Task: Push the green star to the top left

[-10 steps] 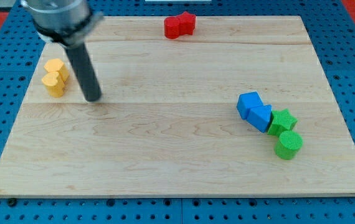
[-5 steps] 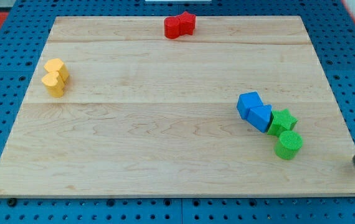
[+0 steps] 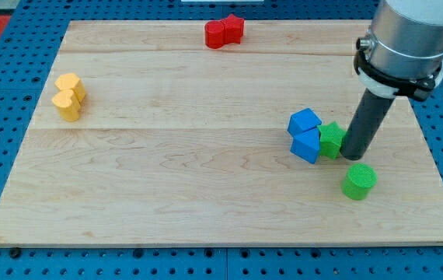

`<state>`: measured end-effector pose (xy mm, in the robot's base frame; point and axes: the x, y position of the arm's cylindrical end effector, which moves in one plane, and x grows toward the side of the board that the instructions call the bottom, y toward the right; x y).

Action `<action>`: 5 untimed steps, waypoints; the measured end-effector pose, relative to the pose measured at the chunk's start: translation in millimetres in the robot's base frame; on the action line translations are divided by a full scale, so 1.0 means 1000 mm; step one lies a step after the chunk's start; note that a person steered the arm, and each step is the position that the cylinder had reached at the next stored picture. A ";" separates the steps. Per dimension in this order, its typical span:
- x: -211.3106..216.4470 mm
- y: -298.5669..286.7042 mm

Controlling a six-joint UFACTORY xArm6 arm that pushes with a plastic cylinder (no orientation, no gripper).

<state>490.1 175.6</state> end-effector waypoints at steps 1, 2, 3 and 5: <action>-0.016 -0.014; -0.041 -0.047; -0.051 -0.087; -0.054 -0.174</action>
<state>436.6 1.9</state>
